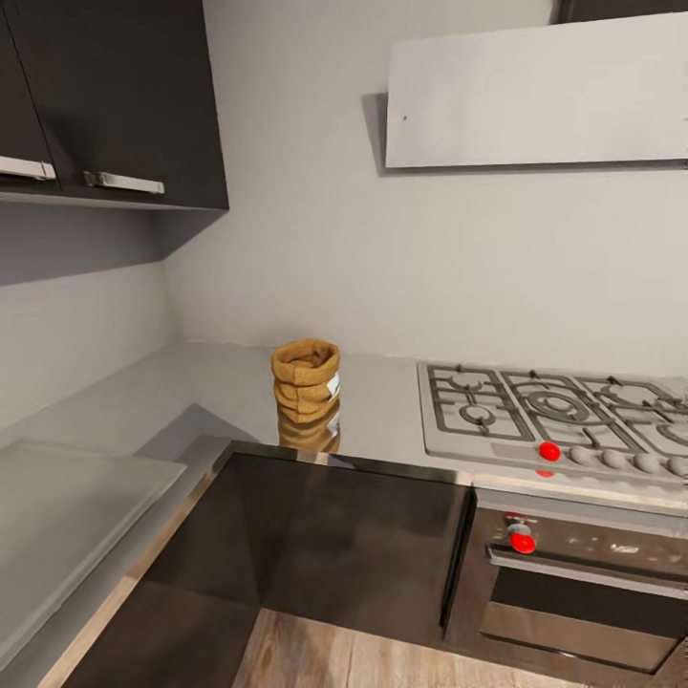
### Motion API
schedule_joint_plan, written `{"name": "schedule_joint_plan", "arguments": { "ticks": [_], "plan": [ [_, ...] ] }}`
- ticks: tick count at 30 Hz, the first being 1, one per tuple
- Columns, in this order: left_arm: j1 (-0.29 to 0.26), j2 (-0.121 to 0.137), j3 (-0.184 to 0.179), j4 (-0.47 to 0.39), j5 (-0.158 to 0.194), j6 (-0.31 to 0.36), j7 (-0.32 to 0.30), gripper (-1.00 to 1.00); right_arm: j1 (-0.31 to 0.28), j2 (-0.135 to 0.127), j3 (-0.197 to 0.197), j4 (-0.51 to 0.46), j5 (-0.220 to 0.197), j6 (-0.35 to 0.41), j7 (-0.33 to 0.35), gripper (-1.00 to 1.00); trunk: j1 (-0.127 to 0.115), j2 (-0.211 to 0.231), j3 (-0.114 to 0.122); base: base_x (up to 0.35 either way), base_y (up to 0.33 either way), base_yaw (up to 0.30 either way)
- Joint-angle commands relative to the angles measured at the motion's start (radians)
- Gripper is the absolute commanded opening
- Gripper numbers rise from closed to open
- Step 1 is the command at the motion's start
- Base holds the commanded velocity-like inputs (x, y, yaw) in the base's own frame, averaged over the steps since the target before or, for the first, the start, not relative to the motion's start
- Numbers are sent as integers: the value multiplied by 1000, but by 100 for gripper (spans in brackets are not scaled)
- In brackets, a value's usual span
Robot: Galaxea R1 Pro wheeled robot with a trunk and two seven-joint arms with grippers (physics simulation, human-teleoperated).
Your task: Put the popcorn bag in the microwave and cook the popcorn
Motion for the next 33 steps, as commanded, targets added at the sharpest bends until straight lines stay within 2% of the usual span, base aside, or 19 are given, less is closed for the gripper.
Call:
{"name": "schedule_joint_plan", "arguments": {
  "ticks": [1,18,33],
  "plan": [
    [0,0,4,0,5,-3,-1,100,-1,0,-9,3,7,-6,2,100,0,-1,-1,0,0,-95],
    [0,1,4,1,7,-1,-1,100,-1,-3,-7,3,7,-1,4,100,0,-1,-1,2,0,-7],
    [0,1,4,0,7,0,-1,100,-1,-3,-7,3,10,-2,3,100,0,-1,-1,105,0,0]
  ]
}}
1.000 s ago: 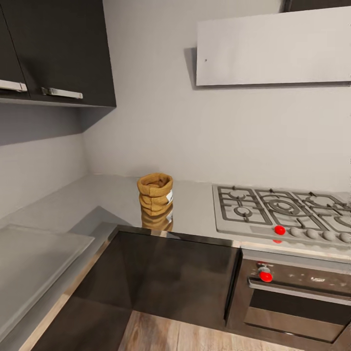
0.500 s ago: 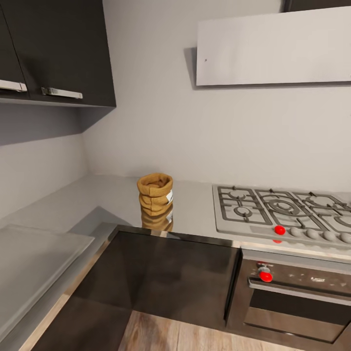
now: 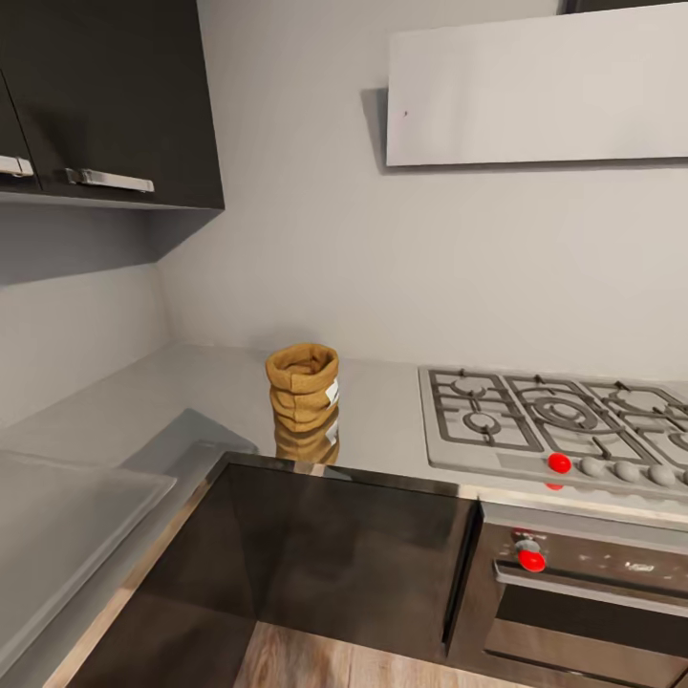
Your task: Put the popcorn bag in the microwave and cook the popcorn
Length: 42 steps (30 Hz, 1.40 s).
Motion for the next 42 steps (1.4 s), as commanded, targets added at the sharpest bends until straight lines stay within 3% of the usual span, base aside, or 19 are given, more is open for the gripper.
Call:
{"name": "schedule_joint_plan", "arguments": {
  "ticks": [1,10,42],
  "plan": [
    [0,-1,4,0,5,-3,-1,100,-1,-1,-8,3,7,-5,2,100,0,-1,-1,9,0,0],
    [0,-3,6,0,9,-4,9,100,-1,-1,-8,3,8,-6,1,100,0,-1,-1,1,0,0],
    [0,-2,4,-1,6,-7,0,100,-1,-4,-8,3,4,-11,1,100,-123,223,99,0,0,0]
  ]
}}
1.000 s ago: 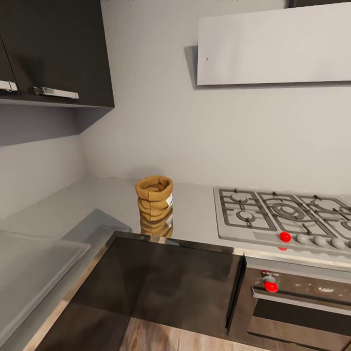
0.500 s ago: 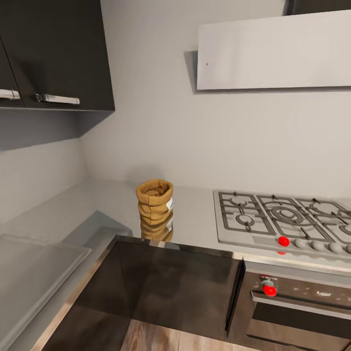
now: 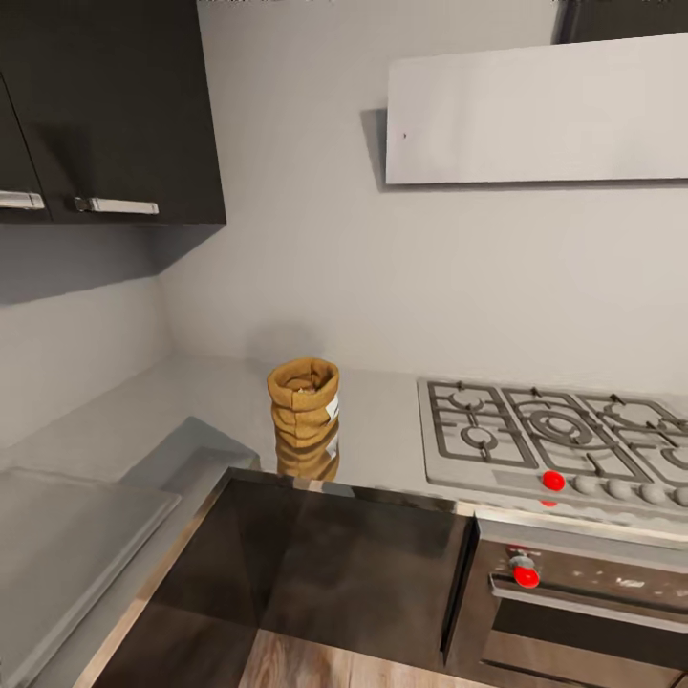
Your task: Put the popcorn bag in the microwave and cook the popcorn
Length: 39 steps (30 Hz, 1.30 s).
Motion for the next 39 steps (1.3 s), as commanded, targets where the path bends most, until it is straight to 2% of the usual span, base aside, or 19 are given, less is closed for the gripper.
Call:
{"name": "schedule_joint_plan", "arguments": {
  "ticks": [1,34,39],
  "plan": [
    [0,0,4,0,5,-2,-1,100,-1,0,-8,3,7,-6,2,100,-4,7,2,0,0,0],
    [0,0,4,-4,6,-2,-1,100,-1,2,-7,3,5,-1,4,100,-130,238,106,0,0,0],
    [0,-2,5,-4,6,-2,1,100,-1,2,-7,3,5,-1,4,100,-130,238,106,0,0,0]
  ]
}}
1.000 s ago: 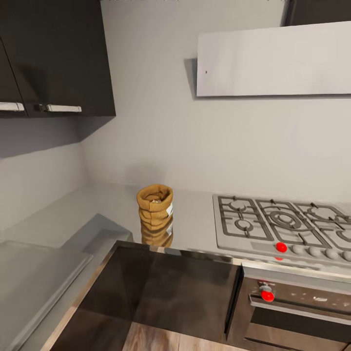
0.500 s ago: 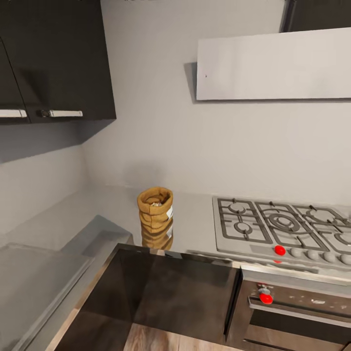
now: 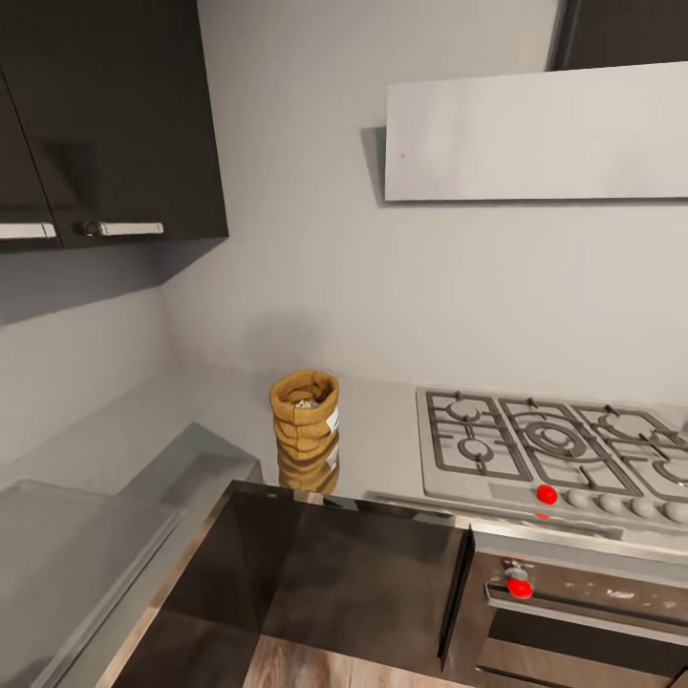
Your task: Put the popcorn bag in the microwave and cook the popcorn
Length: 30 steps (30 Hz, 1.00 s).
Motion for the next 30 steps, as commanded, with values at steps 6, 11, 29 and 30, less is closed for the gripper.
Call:
{"name": "schedule_joint_plan", "arguments": {
  "ticks": [6,11,29,30],
  "plan": [
    [0,0,4,1,5,-2,-1,100,-1,0,-8,2,14,1,4,100,0,-1,-1,0,0,0],
    [0,0,4,2,5,-2,-2,100,-2,44,80,-62,125,10,16,100,0,-1,-1,0,0,0],
    [0,-1,4,1,5,-2,3,100,-2,251,315,-1238,153,817,252,100,0,-1,-1,0,0,0],
    [0,-1,4,0,5,-2,3,100,-1,253,317,-1283,153,846,270,100,0,-1,-1,0,0,0]
  ]
}}
